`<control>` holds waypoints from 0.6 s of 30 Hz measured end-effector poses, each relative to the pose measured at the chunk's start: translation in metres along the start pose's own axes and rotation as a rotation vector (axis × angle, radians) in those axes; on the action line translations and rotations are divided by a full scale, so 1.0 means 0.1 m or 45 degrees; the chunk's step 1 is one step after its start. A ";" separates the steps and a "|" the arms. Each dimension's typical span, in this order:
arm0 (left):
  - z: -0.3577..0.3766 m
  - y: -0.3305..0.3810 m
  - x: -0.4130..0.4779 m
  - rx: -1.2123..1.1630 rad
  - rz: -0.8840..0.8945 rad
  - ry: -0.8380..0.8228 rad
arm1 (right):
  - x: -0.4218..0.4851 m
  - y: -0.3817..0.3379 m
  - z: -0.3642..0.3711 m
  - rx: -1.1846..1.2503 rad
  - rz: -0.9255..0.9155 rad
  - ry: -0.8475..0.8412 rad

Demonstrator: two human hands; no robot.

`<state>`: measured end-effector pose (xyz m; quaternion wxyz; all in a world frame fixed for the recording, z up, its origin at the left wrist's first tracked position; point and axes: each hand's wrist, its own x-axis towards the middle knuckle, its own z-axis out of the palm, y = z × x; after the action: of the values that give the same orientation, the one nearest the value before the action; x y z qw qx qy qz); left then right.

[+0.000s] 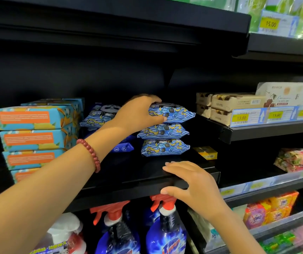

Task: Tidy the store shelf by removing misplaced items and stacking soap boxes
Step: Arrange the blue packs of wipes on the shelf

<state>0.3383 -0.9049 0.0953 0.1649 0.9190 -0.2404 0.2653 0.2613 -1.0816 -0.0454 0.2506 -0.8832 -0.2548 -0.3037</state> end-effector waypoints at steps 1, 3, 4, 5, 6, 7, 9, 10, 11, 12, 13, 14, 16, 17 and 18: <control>-0.02 0.01 -0.04 0.012 0.009 0.023 | 0.00 0.00 0.00 0.005 0.003 -0.012; -0.10 0.03 -0.18 0.052 0.016 0.075 | -0.01 0.02 -0.01 0.003 -0.006 -0.049; -0.14 0.03 -0.28 0.057 0.017 0.107 | 0.00 0.03 -0.03 0.020 0.004 -0.083; -0.18 0.02 -0.42 0.040 0.026 0.152 | 0.02 0.02 -0.05 0.059 0.026 -0.110; -0.21 0.00 -0.58 0.008 0.041 0.213 | 0.05 -0.01 -0.08 0.118 0.052 -0.112; -0.23 -0.02 -0.75 -0.024 0.052 0.279 | 0.10 -0.04 -0.11 0.175 0.066 -0.071; -0.22 -0.11 -1.10 -0.054 0.047 0.369 | 0.23 -0.17 -0.15 0.230 0.022 0.113; -0.19 -0.17 -1.26 -0.050 0.036 0.377 | 0.31 -0.26 -0.16 0.233 -0.028 0.197; -0.16 -0.23 -1.40 -0.041 0.015 0.358 | 0.41 -0.36 -0.17 0.233 -0.087 0.250; -0.13 -0.29 -1.53 -0.029 -0.016 0.324 | 0.53 -0.47 -0.17 0.227 -0.141 0.275; -0.11 -0.35 -1.64 -0.016 -0.050 0.282 | 0.65 -0.58 -0.16 0.217 -0.191 0.284; -0.09 -0.41 -1.73 -0.002 -0.079 0.243 | 0.77 -0.68 -0.15 0.203 -0.229 0.278; -0.06 -0.48 -1.86 0.024 -0.110 0.182 | 1.02 -0.89 -0.12 0.156 -0.281 0.200; -0.05 -0.50 -1.88 0.033 -0.110 0.165 | 1.15 -0.98 -0.10 0.106 -0.295 0.122; -0.05 -0.50 -1.90 0.038 -0.104 0.148 | 1.28 -1.06 -0.08 0.020 -0.287 0.025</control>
<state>0.2214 -0.7938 -0.0171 0.1756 0.9135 -0.1887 0.3147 0.2822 -0.9686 0.0758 0.2244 -0.8440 -0.3523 -0.3366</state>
